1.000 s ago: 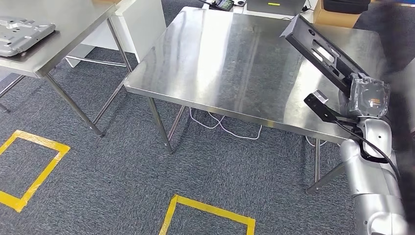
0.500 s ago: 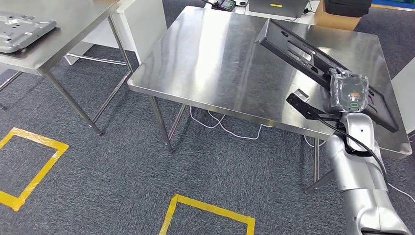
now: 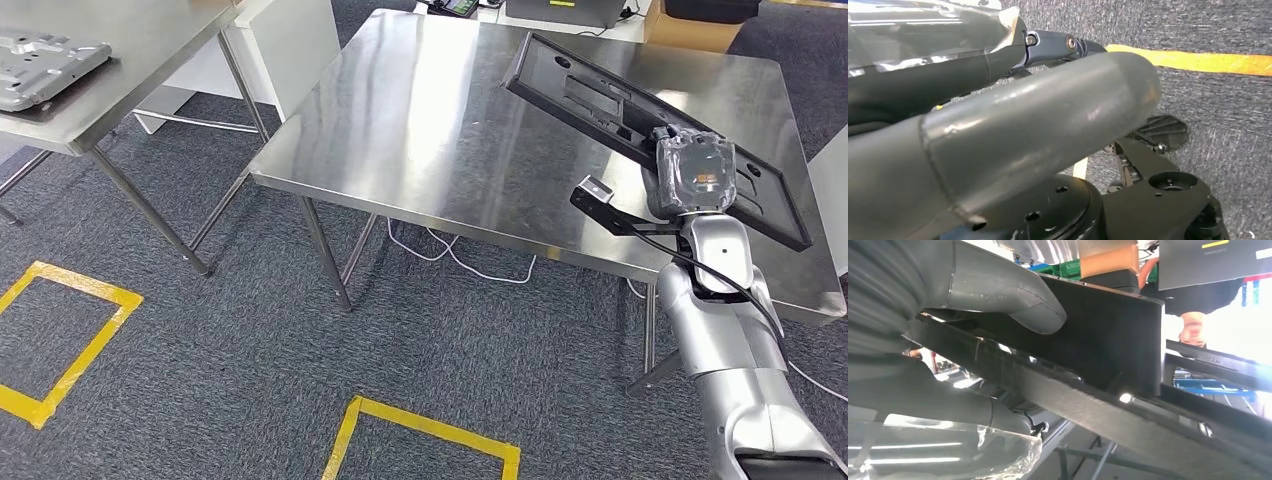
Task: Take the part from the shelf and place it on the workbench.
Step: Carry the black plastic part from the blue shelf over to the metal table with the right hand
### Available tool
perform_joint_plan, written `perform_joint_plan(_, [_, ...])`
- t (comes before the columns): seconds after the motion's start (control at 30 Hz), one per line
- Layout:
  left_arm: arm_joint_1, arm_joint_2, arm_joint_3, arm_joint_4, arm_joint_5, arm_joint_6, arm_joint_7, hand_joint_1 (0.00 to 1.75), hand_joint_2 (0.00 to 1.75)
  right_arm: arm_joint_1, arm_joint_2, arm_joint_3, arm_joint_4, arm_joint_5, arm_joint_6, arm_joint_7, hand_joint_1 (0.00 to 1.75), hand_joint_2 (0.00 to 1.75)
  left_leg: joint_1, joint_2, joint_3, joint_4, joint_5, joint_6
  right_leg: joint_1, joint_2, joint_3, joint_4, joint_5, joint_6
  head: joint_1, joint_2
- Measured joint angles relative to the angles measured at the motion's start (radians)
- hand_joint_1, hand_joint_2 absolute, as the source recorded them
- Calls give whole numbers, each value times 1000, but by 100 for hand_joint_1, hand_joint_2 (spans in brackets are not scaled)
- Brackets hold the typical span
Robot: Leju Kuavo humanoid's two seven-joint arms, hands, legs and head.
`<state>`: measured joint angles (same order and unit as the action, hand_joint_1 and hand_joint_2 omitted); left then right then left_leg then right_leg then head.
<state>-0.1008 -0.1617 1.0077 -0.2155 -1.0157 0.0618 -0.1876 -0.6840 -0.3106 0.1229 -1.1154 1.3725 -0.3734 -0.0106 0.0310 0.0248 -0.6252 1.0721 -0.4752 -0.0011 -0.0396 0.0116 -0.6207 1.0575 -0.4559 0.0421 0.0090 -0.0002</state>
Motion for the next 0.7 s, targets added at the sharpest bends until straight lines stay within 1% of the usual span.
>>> perform_joint_plan(0.03, [0, 0, 0, 0, 0, 0, 0, 0, 0, -8, 1, 4, 5, 2, -2, 0, 175, 175, 1, -5, -22, 45, -24, -2, 1, 1, 1, 0, 0, -3, -2, 0])
perform_joint_plan(0.1, [1, 0, 3, 0, 0, 1, -1, 0, 0, -17, 3, 10, 15, 5, -7, 0, 175, 175, -2, -14, -93, 176, -78, 1, 8, 4, 1, 0, -2, -7, -3, 0])
perform_joint_plan(0.13, [2, 0, 5, 0, 0, 1, -1, 0, 0, -19, 5, 13, 20, 7, -8, 0, 175, 175, -3, -15, -126, 229, -90, 5, 13, 5, 2, 0, -3, -9, -4, 0])
perform_joint_plan(0.17, [2, 0, 6, 0, 0, 1, -1, 0, 0, -19, 6, 15, 25, 8, -8, 0, 175, 175, -7, -16, -145, 251, -85, 13, 18, 7, 3, 0, -5, -11, -4, 0])
perform_joint_plan(0.2, [3, 0, 8, 1, 0, 1, -1, 0, 0, -19, 7, 17, 28, 9, -9, 0, 175, 175, -12, -18, -143, 231, -61, 25, 24, 10, 5, 0, -6, -14, -4, 0])
perform_joint_plan(0.23, [3, -1, 10, 1, 0, 1, -1, 0, 0, -19, 8, 18, 31, 11, -10, 0, 175, 175, -20, -22, -126, 180, -26, 40, 29, 12, 7, -1, -8, -15, -4, 0])
perform_joint_plan(0.27, [3, 0, 12, 1, 0, 1, -1, 0, 0, -20, 9, 20, 33, 13, -11, 0, 175, 175, -31, -29, -98, 111, 10, 60, 30, 14, 10, -2, -9, -17, -3, 0])
perform_joint_plan(0.3, [3, 1, 13, 1, 0, 1, -1, 0, 0, -21, 9, 22, 35, 15, -12, 1, 175, 175, -39, -33, -71, 53, 36, 79, 34, 17, 12, -4, -10, -18, -1, 0])
perform_joint_plan(0.33, [3, 2, 15, 1, -1, 1, -2, 0, 0, -22, 10, 25, 37, 16, -14, 2, 175, 175, -48, -36, -52, 12, 48, 92, 33, 18, 13, -5, -11, -19, 0, 0])
perform_joint_plan(0.37, [3, 3, 15, 1, -1, 1, -2, 0, 0, -23, 10, 27, 40, 17, -16, 4, 175, 175, -54, -36, -41, -9, 52, 101, 32, 19, 13, -8, -11, -18, 1, 0])
perform_joint_plan(0.43, [2, 3, 16, 1, -1, 2, -2, 0, 0, -24, 10, 31, 44, 19, -18, 5, 175, 175, -57, -30, -30, -26, 54, 103, 33, 20, 16, -15, -10, -17, -1, 0])
perform_joint_plan(0.47, [2, 2, 16, 2, -1, 2, -2, 0, 0, -24, 10, 32, 45, 19, -18, 6, 175, 175, -55, -28, -21, -42, 59, 102, 34, 15, 15, -14, -12, -16, -1, 0])
perform_joint_plan(0.5, [1, 1, 16, 2, -1, 2, -2, 0, 0, -27, 9, 33, 46, 19, -19, 6, 175, 175, -52, -25, -10, -58, 65, 100, 36, 11, 9, 0, -20, -16, 0, 0])
perform_joint_plan(0.53, [1, 1, 16, 2, -1, 2, -2, 0, 0, -30, 7, 33, 47, 19, -19, 7, 175, 175, -48, -23, 1, -72, 70, 98, 37, 6, -7, 33, -34, -17, 1, 0])
perform_joint_plan(0.57, [1, 0, 16, 2, -1, 1, -3, 0, 0, -33, 6, 33, 48, 19, -20, 7, 175, 175, -46, -22, 7, -79, 72, 96, 35, 2, -35, 87, -56, -18, 3, 0])
perform_joint_plan(0.6, [1, 0, 16, 2, -1, 1, -3, 0, 0, -35, 5, 34, 50, 19, -20, 7, 175, 175, -46, -21, 9, -80, 71, 95, 32, 1, -69, 149, -79, -17, 3, 0])
perform_joint_plan(0.63, [1, -1, 16, 2, -1, 1, -3, 0, 0, -35, 4, 34, 52, 19, -21, 7, 175, 175, -45, -21, 10, -80, 69, 93, 29, 1, -101, 204, -94, -13, 3, 0])
perform_joint_plan(0.67, [1, -2, 16, 2, -1, 1, -3, 0, 0, -34, 3, 35, 55, 19, -21, 7, 175, 175, -44, -21, 11, -80, 67, 91, 24, 0, -121, 233, -97, -5, 3, 0])
perform_joint_plan(0.7, [1, -3, 16, 2, -1, 0, -3, 0, 0, -33, 3, 36, 57, 21, -21, 7, 175, 175, -42, -21, 13, -78, 64, 87, 19, -1, -122, 225, -85, 7, 3, 0])
